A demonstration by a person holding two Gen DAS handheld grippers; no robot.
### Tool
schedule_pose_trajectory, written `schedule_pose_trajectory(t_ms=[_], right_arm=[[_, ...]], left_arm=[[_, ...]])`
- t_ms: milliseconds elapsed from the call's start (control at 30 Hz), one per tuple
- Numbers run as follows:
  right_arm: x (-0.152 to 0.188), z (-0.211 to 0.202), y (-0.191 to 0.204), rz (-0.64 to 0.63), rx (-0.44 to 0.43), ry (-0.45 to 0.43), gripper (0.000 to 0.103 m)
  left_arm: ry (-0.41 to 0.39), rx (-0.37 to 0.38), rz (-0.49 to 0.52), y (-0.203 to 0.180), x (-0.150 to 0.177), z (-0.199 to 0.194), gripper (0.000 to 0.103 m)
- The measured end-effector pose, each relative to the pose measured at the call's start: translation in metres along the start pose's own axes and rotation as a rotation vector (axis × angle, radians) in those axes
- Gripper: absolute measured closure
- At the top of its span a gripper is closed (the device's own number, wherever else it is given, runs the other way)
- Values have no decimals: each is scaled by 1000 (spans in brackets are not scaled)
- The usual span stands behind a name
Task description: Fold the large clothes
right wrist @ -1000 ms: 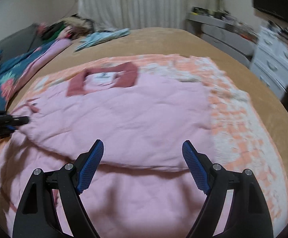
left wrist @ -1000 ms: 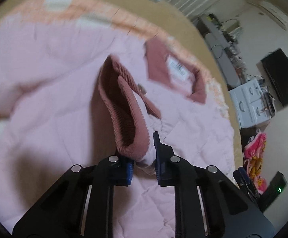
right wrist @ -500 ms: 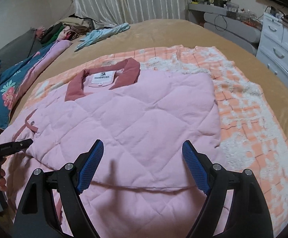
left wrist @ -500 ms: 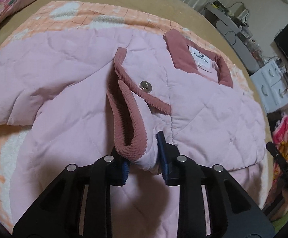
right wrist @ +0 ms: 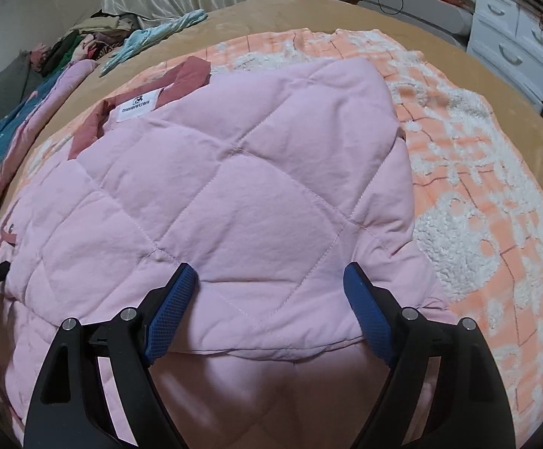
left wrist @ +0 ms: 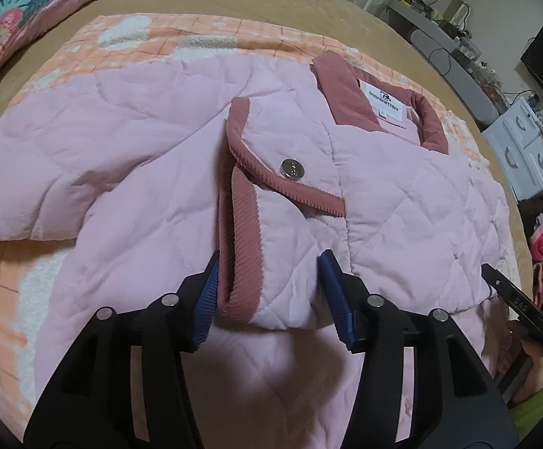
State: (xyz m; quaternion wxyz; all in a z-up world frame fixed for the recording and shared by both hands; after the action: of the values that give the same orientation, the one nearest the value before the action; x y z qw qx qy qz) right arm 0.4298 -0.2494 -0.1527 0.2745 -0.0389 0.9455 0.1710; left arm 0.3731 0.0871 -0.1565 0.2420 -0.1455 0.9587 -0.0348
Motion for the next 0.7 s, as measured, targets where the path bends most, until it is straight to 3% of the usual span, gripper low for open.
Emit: schedule_pose_trajectory(t_ms=[200,367,700], right_arm=[[0,-23,10,13,-12,-33,19],[0,-46,27,17,-47,-71,9],[-3,-77,87,-61,-112,-120,5]], left_arm=[[-6,-40,30,4,3,-13,38],[-28,-62,23,9,3,-28,9],[-67,-100,-35,41,9,-67,9]])
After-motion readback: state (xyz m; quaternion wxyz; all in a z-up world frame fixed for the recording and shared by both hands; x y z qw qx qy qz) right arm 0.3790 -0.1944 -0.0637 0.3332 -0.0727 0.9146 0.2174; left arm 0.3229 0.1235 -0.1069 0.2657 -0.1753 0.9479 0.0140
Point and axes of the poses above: each gripper's, at about its wrist camera, not at the fingertips, and z roughly the way its jaws point, y to its left, x to its underside, the point moved 10 cm from there along z, roughly the way its jaws point, and after that the axes turned 10 degrees about -x, right-handed, at the moved point
